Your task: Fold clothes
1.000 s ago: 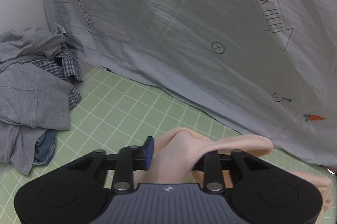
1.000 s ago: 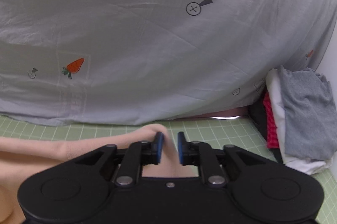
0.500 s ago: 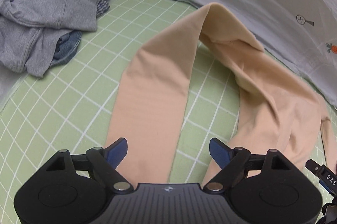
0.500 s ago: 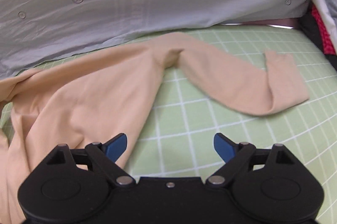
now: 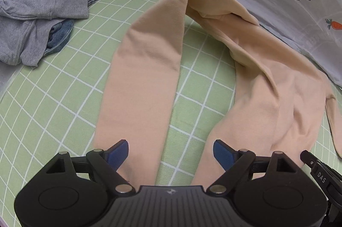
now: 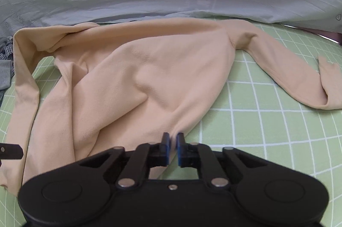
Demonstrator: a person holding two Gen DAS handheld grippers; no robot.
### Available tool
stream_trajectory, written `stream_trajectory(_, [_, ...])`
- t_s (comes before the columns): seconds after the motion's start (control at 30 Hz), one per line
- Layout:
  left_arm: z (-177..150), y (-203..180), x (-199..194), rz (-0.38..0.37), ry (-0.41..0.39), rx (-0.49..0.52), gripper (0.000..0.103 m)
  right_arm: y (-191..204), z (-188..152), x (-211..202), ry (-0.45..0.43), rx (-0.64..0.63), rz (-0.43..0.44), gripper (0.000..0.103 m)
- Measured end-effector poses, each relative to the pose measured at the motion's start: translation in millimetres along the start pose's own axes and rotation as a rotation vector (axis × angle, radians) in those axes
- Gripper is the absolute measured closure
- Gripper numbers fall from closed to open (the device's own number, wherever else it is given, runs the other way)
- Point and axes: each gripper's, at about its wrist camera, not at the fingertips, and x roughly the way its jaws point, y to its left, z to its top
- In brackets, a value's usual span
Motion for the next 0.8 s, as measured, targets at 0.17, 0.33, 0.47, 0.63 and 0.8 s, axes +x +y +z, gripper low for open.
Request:
stream_trajectory(0.17, [-4.2,-6.7,-12.3,-0.016,-0.021,0.011,0.016,-28.7,-2.5,-40.5,-0.074,0.004,-0.054,0.101])
stream_trajectory(0.33, [-12.1,-17.2,-18.7,-0.030,-0.020,0.026,0.016,-63.9,-10.3,-76.4,-0.120,0.062,-0.135,0.101])
stream_trajectory(0.47, [-17.5,-31.4,-22.4,-0.046,-0.022,0.058,0.016,-85.9,-19.2,-80.7,-0.086,0.118,-0.187,0.083])
stream_trajectory(0.63, [-17.7,-51.9,-18.9,-0.073,-0.008,0.078,0.016,-108.2,-32.0,-82.0,-0.036,0.180,-0.207,0.034])
stream_trajectory(0.8, [-13.8,-76.0,-10.3,-0.119,-0.002,0.098,0.014,-115.8,-41.4,-74.9,0.007,0.176,-0.229,0.026])
